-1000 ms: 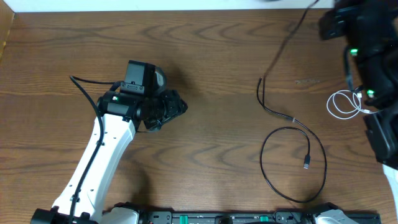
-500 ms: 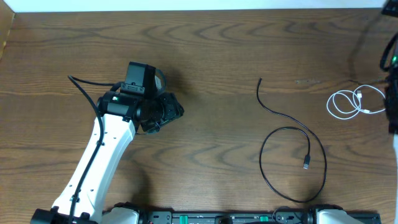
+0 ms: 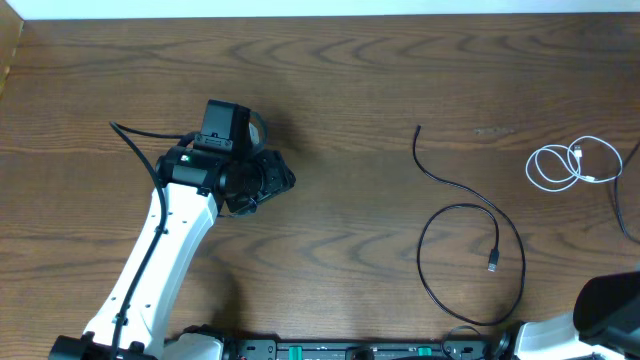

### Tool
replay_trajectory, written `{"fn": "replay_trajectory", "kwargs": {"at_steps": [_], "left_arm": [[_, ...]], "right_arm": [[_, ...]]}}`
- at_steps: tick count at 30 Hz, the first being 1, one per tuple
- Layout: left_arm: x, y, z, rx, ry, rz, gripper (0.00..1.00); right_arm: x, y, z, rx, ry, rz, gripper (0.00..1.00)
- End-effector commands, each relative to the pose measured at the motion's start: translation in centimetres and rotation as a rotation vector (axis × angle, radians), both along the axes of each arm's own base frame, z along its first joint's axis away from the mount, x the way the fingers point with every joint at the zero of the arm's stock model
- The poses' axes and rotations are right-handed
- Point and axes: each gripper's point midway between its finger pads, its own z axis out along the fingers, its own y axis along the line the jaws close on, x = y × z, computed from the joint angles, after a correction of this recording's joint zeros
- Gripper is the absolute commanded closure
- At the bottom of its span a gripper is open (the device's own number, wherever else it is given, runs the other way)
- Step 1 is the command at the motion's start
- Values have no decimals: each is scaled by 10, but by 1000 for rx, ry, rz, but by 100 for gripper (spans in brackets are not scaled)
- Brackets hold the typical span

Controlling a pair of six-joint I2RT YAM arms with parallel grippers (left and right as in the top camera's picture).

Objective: Untangle cables

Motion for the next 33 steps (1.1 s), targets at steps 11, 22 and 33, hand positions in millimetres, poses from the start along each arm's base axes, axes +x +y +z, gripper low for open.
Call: {"fn": "replay_trajectory", "kwargs": {"at_steps": [11,22,33], "left_arm": [[0,2,1,12,-10,-4,37],[-2,3,0,14,2,-4,37],[-3,3,0,15,5,-4,37]], "right_arm": [[-17,11,-78,455,12,-85,99],[-58,31,-102,569,169,-177,93],[-82,53,-122,656,305,-152,55]]}}
